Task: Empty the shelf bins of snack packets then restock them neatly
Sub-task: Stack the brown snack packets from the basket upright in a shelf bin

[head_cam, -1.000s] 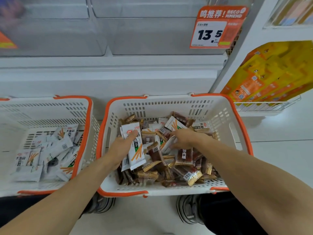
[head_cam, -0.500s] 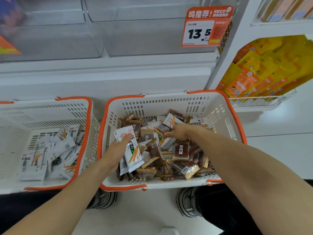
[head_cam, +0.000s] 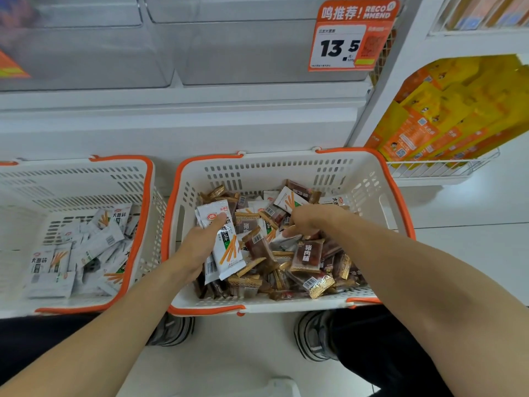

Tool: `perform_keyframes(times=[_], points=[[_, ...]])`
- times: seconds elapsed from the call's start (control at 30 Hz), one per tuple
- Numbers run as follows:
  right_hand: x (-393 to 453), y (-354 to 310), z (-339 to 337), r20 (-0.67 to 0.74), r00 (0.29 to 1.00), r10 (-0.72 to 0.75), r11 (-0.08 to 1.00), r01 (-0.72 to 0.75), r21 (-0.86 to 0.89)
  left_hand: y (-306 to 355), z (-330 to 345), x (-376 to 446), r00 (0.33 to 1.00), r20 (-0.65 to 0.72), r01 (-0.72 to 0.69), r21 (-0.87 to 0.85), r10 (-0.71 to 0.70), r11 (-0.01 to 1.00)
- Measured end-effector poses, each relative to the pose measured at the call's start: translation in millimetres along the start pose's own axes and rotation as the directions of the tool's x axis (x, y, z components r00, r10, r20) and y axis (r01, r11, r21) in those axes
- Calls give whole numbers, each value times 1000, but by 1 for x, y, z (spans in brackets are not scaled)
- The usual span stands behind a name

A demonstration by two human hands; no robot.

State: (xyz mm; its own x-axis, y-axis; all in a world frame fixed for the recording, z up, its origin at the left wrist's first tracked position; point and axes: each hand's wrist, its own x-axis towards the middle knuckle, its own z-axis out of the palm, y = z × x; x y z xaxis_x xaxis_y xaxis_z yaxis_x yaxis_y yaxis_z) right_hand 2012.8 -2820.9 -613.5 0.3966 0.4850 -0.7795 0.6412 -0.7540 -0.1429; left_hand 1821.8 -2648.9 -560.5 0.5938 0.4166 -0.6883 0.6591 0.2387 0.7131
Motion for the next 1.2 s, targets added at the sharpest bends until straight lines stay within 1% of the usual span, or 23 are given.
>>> perform_keyframes(times=[0.07, 0.17, 0.37, 0.47, 0.57, 0.7, 0.77, 0.8, 0.83, 0.87, 0.9, 0.93, 0.97, 1.0, 1.03, 1.07, 1.1, 1.13, 1.17, 1.2], points=[[-5, -1, -1, -6, 1000, -4, 1000, 4, 5, -2, 1, -1, 1000, 0, 3, 5, -3, 1000], [-8, 0, -1, 30, 999, -33, 999, 33, -3, -6, -1, -2, 1000, 6, 8, 6, -8, 1000], [-18, -1, -5, 43, 996, -72, 993, 76, -93, -4, -1, -5, 1000, 5, -26, -12, 26, 1000], [-28, -5, -13, 43, 988, -149, 983, 153, -101, -2, 0, -5, 999, -1, -52, -18, 52, 998], [-36, -7, -29, -66, 973, -220, 976, 218, -26, 1, 1, -5, 998, -3, -68, -52, 68, 996], [-53, -4, -49, -275, 942, -191, 965, 232, 125, 1, 5, -3, 997, -26, -76, -106, 74, 992], [-64, -3, -58, -396, 905, -156, 918, 281, 279, 0, 5, -2, 998, -45, -61, -149, 54, 987], [-69, -4, -61, -435, 893, -118, 861, 310, 403, 0, 6, -3, 998, -51, -46, -184, 37, 982], [-73, -6, -63, -433, 898, -80, 756, 337, 561, 0, 6, -3, 999, -48, -27, -232, 16, 972], [-77, -11, -62, -398, 915, -70, 600, 358, 716, 0, 6, -3, 999, -34, -5, -295, -5, 955], [-79, -18, -60, -350, 933, -88, 417, 353, 837, 0, 7, -3, 1000, -16, 11, -363, -18, 932], [-80, -28, -55, -299, 946, -126, 235, 322, 917, 0, 8, -3, 1000, 3, 21, -424, -22, 906], [-81, -38, -49, -256, 951, -172, 88, 273, 958, 0, 10, -2, 1000, 25, 27, -470, -18, 882], [-81, -49, -41, -220, 954, -203, -4, 224, 975, 0, 11, -2, 998, 56, 34, -508, -7, 861], [-79, -59, -32, -199, 958, -208, -41, 195, 980, 1, 12, -2, 996, 93, 48, -542, 3, 839], [-74, -68, -22, -194, 965, -175, -28, 192, 981, 2, 13, -3, 991, 130, 64, -570, 13, 819], [-68, -75, -10, -209, 972, -111, 24, 213, 977, 1, 13, -4, 989, 144, 63, -580, 26, 812], [-62, -80, 0, -241, 970, -35, 110, 243, 964, 0, 14, -4, 989, 139, 41, -570, 47, 820], [-58, -83, 8, -288, 957, 19, 220, 277, 935, -2, 14, -4, 991, 117, 10, -542, 63, 840], [-55, -85, 14, -336, 941, 26, 343, 308, 888, -4, 14, -4, 994, 92, -10, -514, 67, 858]])
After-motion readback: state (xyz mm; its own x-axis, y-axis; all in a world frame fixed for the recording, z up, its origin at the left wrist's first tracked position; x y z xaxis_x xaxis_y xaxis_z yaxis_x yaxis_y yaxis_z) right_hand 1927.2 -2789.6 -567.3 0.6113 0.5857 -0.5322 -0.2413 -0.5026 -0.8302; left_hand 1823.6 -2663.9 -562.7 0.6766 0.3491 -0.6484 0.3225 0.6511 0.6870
